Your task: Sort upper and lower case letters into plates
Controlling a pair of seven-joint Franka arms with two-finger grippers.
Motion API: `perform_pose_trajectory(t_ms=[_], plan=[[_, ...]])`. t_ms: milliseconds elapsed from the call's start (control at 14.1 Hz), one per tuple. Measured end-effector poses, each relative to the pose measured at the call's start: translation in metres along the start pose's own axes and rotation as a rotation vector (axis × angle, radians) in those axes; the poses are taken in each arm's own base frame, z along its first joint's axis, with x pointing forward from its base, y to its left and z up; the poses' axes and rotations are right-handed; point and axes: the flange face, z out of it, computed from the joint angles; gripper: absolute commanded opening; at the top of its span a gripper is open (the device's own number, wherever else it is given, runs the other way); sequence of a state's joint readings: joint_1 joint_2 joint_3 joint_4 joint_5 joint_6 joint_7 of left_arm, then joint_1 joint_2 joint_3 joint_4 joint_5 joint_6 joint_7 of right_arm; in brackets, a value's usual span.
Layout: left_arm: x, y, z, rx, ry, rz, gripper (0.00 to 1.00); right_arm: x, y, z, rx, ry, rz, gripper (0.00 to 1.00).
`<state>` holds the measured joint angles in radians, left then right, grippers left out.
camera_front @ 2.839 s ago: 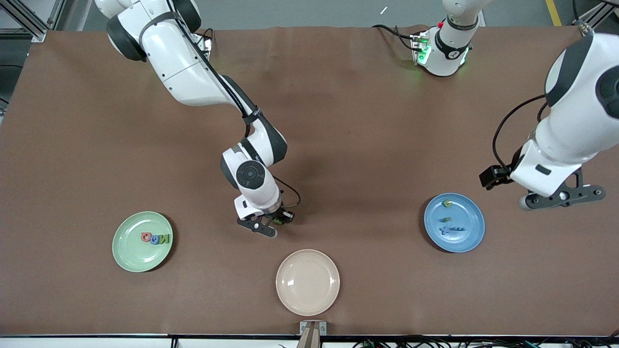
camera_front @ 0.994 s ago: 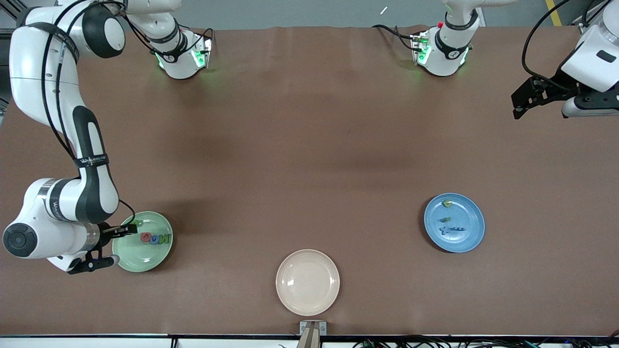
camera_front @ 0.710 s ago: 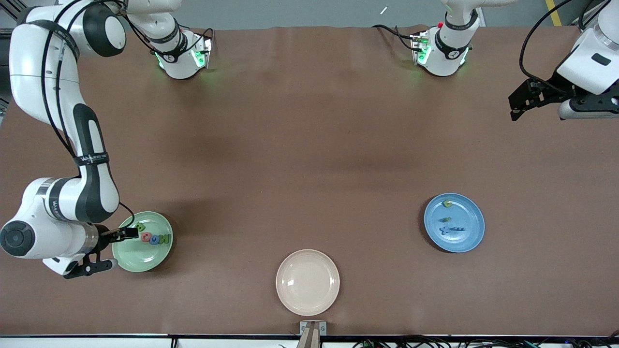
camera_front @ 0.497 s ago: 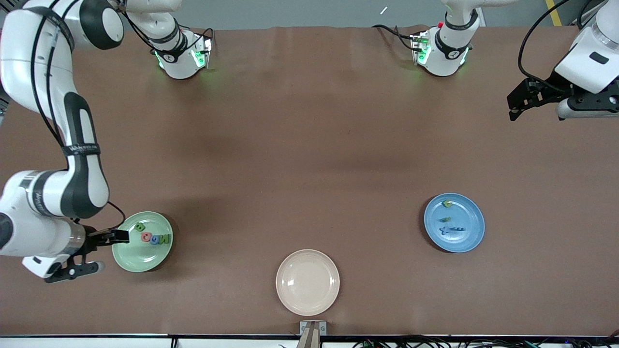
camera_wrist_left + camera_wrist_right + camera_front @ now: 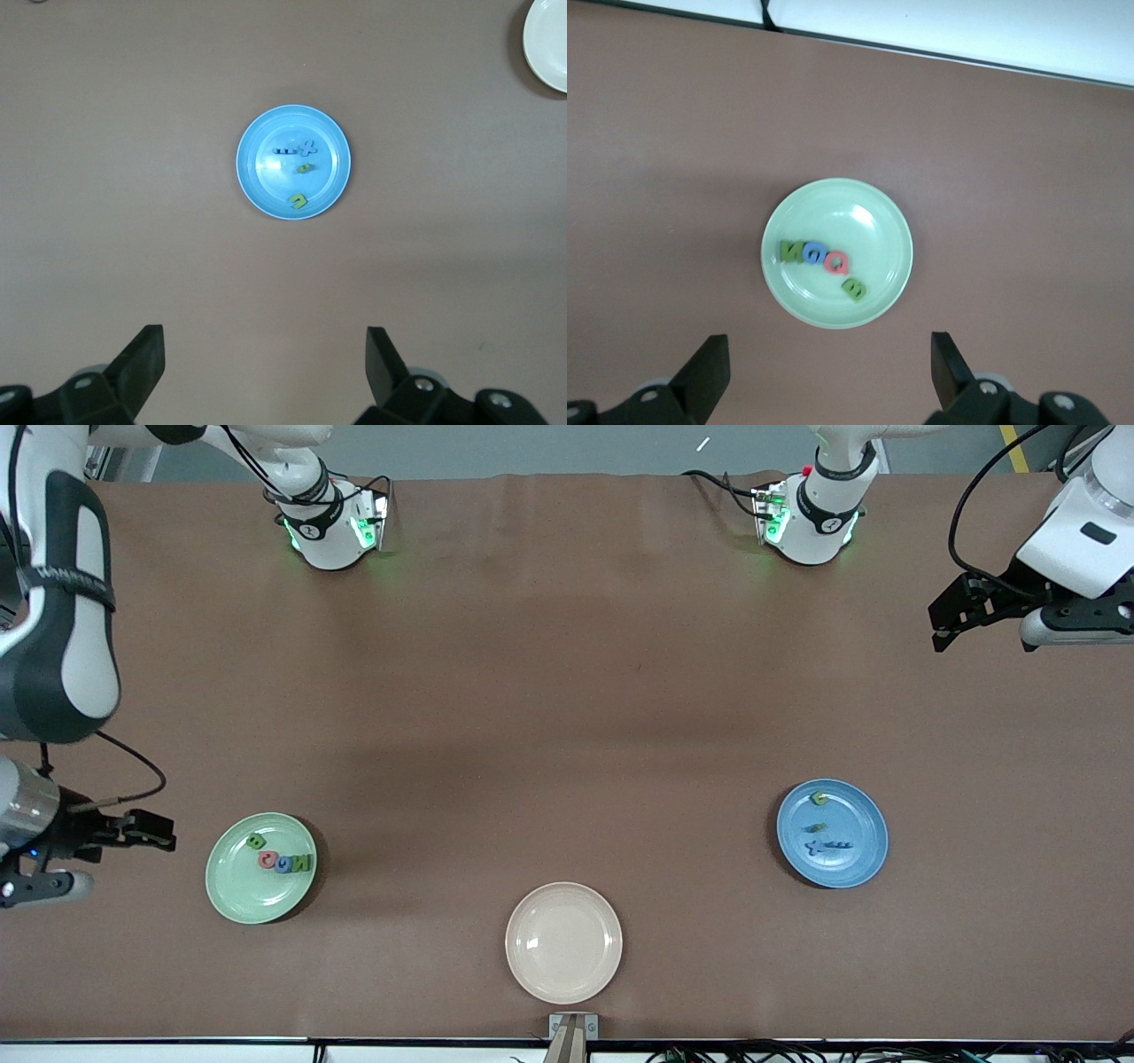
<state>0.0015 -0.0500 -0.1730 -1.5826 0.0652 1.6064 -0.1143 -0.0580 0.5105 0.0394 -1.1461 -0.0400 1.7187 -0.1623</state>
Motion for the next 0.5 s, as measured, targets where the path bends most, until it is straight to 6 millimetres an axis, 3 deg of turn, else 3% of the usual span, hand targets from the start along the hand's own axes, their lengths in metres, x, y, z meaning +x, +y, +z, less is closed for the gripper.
perform_pose_trajectory(t_ms=[284,497], plan=[[0.007,0.004,0.009,-0.004,0.003,0.007,1.00,-0.040,-0.015,-0.077,0.004,-0.019,0.068,1.00],[0.008,0.003,0.008,-0.004,0.005,0.006,1.00,-0.070,-0.030,-0.105,-0.002,0.016,0.110,1.00]])
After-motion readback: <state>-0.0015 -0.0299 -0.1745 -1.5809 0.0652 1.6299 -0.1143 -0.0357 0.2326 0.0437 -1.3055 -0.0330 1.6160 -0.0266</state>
